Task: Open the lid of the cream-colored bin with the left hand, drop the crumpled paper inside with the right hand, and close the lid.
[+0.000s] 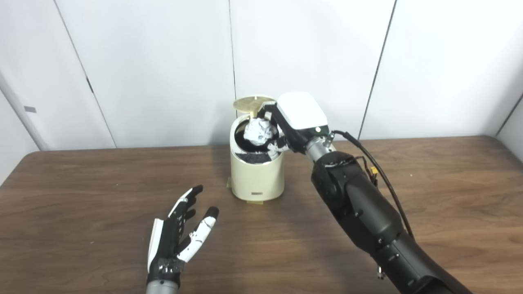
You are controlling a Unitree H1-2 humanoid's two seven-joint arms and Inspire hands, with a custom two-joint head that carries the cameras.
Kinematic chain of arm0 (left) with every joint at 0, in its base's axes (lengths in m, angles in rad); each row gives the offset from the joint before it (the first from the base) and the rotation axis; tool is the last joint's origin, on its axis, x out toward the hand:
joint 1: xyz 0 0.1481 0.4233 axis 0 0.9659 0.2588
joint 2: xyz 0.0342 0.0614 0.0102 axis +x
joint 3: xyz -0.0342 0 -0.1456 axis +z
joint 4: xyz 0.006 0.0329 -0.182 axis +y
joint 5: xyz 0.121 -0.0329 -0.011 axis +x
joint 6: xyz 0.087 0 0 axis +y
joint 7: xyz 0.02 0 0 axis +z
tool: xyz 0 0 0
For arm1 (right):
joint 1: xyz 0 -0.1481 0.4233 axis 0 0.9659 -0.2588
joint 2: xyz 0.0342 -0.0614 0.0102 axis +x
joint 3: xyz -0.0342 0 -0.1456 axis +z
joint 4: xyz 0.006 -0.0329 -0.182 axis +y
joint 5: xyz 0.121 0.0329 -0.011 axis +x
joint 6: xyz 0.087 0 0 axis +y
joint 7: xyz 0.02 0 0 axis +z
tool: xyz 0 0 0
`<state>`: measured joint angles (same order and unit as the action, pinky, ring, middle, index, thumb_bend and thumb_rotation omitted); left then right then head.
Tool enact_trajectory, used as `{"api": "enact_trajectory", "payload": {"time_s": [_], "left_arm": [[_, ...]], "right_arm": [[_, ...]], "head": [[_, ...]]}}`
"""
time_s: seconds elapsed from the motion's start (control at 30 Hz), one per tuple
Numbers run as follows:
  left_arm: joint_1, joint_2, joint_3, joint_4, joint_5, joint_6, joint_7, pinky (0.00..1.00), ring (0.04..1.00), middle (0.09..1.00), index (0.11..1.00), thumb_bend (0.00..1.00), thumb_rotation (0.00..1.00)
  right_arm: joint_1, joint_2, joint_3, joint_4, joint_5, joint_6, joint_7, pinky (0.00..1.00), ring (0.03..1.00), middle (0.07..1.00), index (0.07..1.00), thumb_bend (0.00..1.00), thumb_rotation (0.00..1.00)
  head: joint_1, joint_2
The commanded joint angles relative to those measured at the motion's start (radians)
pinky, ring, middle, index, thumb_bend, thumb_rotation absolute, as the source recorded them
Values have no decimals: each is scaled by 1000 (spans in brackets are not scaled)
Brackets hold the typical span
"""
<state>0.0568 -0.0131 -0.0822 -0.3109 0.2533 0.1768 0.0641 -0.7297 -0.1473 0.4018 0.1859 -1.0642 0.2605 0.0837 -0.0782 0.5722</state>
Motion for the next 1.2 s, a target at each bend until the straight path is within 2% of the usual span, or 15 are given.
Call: {"api": "enact_trajectory", "payload": {"time_s": [0.0,0.63,0.67,0.7,0.8,0.97,1.0,1.03,1.1,1.17], "left_arm": [[-15,-3,-4,-33,15,-7,0,895,927,927,900,686,594],[-15,-9,-7,-32,26,-12,1,896,931,927,905,694,603],[-15,-9,-8,-32,29,-11,2,895,930,927,904,694,604],[-15,-9,-8,-33,30,-10,2,894,929,927,903,692,604],[-16,-11,-7,-33,27,-11,2,888,924,923,900,687,599],[-16,-13,-8,-36,25,-6,0,891,930,928,902,685,592],[-16,-13,-8,-37,26,-7,1,886,927,927,900,682,591],[-16,-14,-9,-37,27,-7,1,881,925,926,898,680,590],[-16,-14,-7,-37,26,-8,2,880,923,927,895,679,587],[-17,-14,-6,-35,23,-8,2,892,927,929,892,679,582]], "right_arm": [[-39,-1,-6,-13,0,3,-20,171,236,472,638,573,0],[-37,-13,-4,-18,33,-11,-18,146,208,469,629,573,0],[-36,-15,-3,-23,33,-13,-16,141,199,434,627,658,37],[-36,-16,-3,-30,33,-13,-14,130,187,336,623,889,145],[-35,-15,-4,-55,31,-8,0,136,196,320,621,983,174],[-38,-12,-16,-73,42,-6,-5,154,223,344,618,943,73],[-40,-10,-23,-78,49,2,3,162,229,405,625,762,37],[-42,-8,-29,-83,58,11,14,193,260,445,634,650,15],[-48,-8,-41,-91,77,26,36,228,294,468,646,590,3],[-50,-10,-43,-92,85,23,40,241,305,475,656,575,0]], "head": [[1,2],[12,6],[12,7],[12,7],[13,8],[20,11],[20,11],[18,11],[18,11],[16,10]]}}
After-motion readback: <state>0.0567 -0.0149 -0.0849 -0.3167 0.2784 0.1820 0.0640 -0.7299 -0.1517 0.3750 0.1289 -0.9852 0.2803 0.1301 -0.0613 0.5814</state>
